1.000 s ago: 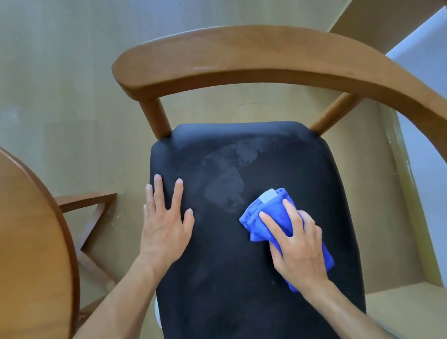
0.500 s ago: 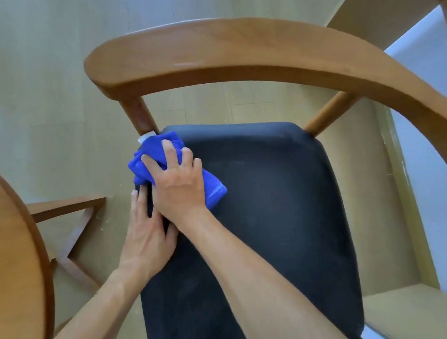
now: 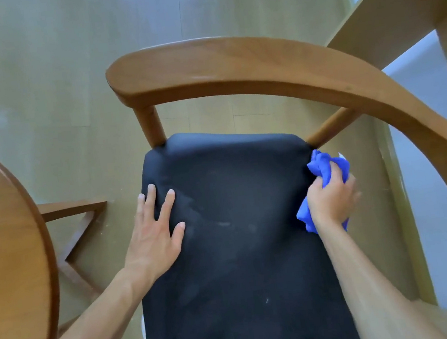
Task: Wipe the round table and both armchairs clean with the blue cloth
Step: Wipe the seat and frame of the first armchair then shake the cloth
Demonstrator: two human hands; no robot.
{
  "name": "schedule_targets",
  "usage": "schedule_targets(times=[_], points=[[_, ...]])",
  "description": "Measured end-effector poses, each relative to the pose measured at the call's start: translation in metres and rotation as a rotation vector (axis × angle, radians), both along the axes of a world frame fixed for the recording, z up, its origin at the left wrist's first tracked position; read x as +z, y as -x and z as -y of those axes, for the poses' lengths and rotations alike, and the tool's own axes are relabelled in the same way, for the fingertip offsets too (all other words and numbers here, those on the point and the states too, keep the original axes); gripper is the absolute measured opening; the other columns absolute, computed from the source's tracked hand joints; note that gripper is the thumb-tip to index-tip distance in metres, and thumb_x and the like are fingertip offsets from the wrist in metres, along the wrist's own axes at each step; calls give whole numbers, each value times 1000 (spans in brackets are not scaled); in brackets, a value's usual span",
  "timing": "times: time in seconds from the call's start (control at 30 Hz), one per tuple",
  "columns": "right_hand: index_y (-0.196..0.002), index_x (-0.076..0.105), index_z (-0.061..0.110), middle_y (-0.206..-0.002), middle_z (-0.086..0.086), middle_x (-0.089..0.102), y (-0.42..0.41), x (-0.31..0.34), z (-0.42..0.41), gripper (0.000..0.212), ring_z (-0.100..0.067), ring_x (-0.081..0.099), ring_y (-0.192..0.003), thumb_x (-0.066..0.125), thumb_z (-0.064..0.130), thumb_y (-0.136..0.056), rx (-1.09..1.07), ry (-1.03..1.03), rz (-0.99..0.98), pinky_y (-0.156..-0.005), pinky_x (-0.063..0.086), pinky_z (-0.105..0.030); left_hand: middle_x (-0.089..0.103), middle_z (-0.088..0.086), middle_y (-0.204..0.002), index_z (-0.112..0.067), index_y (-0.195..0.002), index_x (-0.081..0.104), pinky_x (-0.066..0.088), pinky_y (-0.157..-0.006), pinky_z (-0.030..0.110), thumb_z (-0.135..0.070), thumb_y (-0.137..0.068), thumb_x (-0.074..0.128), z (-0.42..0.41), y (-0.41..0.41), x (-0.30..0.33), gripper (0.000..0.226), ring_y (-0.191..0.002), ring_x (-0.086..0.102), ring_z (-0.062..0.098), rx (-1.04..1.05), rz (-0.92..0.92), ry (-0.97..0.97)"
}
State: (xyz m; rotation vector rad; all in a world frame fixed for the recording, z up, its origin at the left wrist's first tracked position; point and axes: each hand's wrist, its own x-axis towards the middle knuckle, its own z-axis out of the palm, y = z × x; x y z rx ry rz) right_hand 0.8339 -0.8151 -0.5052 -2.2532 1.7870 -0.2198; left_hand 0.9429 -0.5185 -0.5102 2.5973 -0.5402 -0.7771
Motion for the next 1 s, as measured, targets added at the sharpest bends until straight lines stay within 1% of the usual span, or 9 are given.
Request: schedule_targets(times=[0.17,0.27,0.4,0.57,0.7,0.8,0.87,0.93,1.0], points=[[-118,64,25,-128,-13,56,-105,1,-155,41,-35,51,-87,54,18,-79,624,96,66,-68,38,-39,15,-1,-159,-25,-146,34,17,-115,32,-21,-90,60,-4,-7,3,61,-146,11,20,123,-45,162],[-105,68,23,-120,-12,62,-106,8,-205,37,-32,52,-79,57,14,-71,979,63,42,-62,36,-36,60,0,-117,-17,-113,56,39,-90,30,1,-81,55,-14,-14,13,37,-114,53,25,440,-62,299],[-105,72,22,-116,-12,66,-58,12,-136,39,-35,56,-77,63,10,-70,1332,86,72,-61,44,-38,54,1,-130,-8,-111,54,33,-91,23,8,-76,52,-18,-2,13,38,-118,48,23,376,-75,245],[-118,67,15,-129,-20,55,48,15,-4,45,-48,55,-93,61,4,-75,762,96,-53,-81,48,-49,43,-4,-146,-14,-114,51,33,-99,29,0,-78,55,-16,-4,9,39,-131,38,19,367,-50,140],[-129,51,29,-130,-13,50,61,16,-9,48,-42,51,-106,43,21,-83,140,-72,52,-88,45,-47,44,-9,-145,-18,-109,50,34,-97,28,0,-76,53,-16,-5,8,38,-124,43,20,409,-77,155],[-126,60,17,-126,-25,51,8,11,-93,44,-46,52,-93,52,15,-82,226,42,69,-76,42,-45,45,-18,-142,-20,-103,54,38,-95,28,1,-78,51,-20,-9,7,33,-114,51,17,441,-108,183],[-115,68,18,-122,-22,58,-32,10,-172,42,-39,53,-80,63,11,-74,398,27,97,-67,43,-40,53,-15,-133,-17,-101,62,38,-95,24,0,-86,46,-23,-18,9,28,-111,54,9,667,-325,396],[-109,68,23,-119,-15,62,-56,11,-241,41,-32,51,-73,65,12,-70,598,12,125,-60,41,-35,66,-2,-114,-12,-95,66,44,-90,26,-9,-93,42,-27,-30,16,24,-103,60,12,928,-570,687],[-105,67,27,-114,-10,63,-60,15,-274,38,-27,47,-69,60,12,-71,838,3,79,-56,37,-33,65,4,-87,-15,-83,62,46,-76,28,-22,-95,41,-33,-35,17,25,-83,59,16,1066,-627,720]])
